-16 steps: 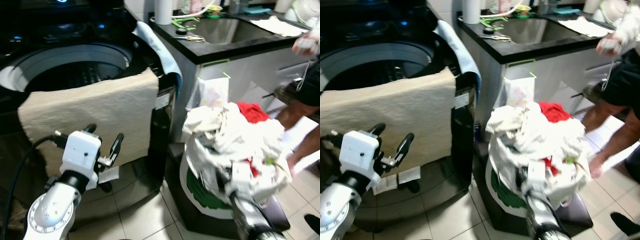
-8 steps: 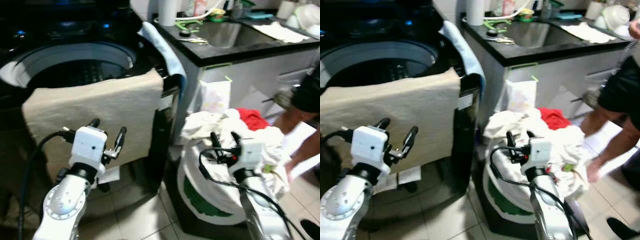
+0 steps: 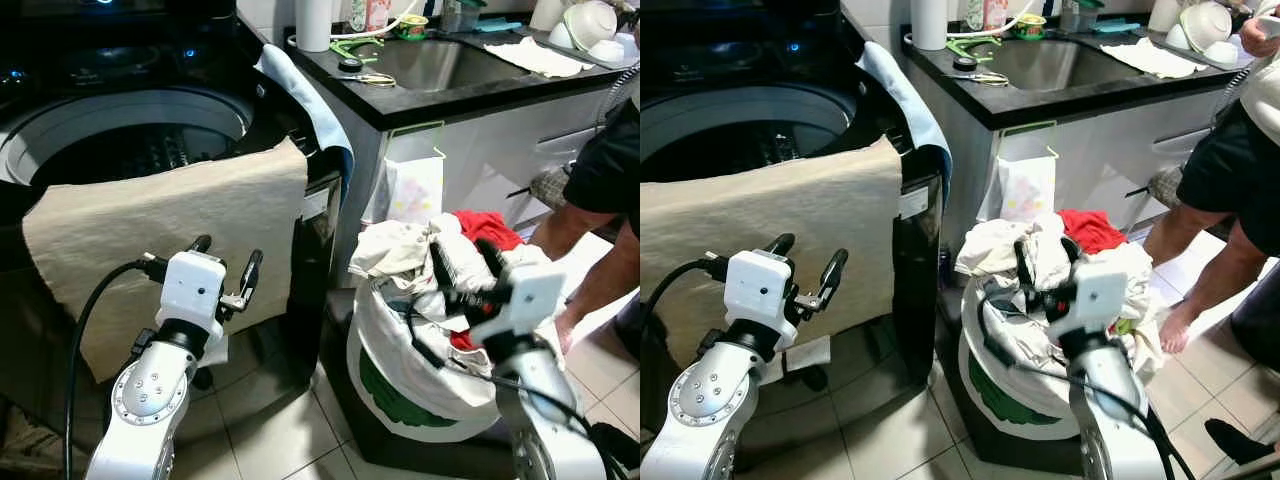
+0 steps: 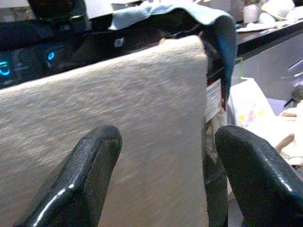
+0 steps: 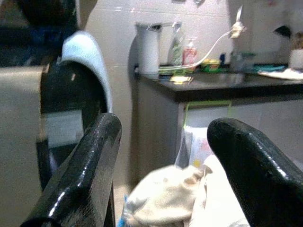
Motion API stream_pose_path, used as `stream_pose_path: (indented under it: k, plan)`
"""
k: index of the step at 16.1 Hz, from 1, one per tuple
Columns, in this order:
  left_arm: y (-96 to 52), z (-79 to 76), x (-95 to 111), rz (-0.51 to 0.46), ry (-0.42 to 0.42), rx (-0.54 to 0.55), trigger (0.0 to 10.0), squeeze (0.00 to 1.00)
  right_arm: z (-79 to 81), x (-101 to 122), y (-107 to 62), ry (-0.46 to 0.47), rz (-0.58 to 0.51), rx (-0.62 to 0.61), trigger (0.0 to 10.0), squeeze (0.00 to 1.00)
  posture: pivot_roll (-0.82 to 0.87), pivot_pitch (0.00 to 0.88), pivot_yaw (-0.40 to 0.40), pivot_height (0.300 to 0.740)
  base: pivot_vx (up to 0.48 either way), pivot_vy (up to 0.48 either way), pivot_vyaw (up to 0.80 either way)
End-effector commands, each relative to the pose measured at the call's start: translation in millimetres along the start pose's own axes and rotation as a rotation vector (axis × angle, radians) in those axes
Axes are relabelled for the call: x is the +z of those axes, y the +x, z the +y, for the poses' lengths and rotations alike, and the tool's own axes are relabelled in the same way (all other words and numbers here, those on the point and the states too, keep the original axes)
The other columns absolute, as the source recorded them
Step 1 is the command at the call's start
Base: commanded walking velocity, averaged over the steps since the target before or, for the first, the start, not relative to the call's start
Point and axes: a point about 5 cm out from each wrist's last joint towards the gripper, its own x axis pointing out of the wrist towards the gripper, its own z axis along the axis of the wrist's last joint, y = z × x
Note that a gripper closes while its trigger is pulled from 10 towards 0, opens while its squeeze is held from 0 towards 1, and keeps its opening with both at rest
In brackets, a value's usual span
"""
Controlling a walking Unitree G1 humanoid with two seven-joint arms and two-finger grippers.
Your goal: Clothes washing
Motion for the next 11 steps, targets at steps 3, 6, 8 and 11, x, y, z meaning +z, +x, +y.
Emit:
stream_pose_path:
  k: [3, 6, 8, 11]
  plan:
    - [-4.0, 5.3, -0.6, -0.001, 0.025, -0.002, 10.0, 0.0, 20.3, 14.9, 17.7, 0.082, -0.056, 0.02, 10.0, 0.0, 0.16, 0.0, 0.009, 0.74, 0.0, 0.0, 0.0]
    - [-10.3, 9.6, -0.1, 0.01, 0.046, -0.018, 10.0, 0.0, 34.8, 24.4, 50.1, 0.11, -0.112, 0.034, 10.0, 0.0, 0.19, 0.0, 0.029, 0.74, 0.0, 0.0, 0.0]
    - [-14.8, 13.8, 1.8, 0.022, 0.067, -0.032, 10.0, 0.0, 34.0, 1.9, 81.0, 0.099, -0.061, 0.022, 10.0, 0.0, 0.23, 0.0, 0.036, 0.74, 0.0, 0.0, 0.0]
    - [-21.3, 20.3, 4.2, 0.035, 0.085, -0.022, 10.0, 0.0, 29.6, -29.7, 99.7, 0.136, 0.069, -0.03, 10.0, 0.0, 0.28, 0.0, 0.029, 0.74, 0.0, 0.0, 0.0]
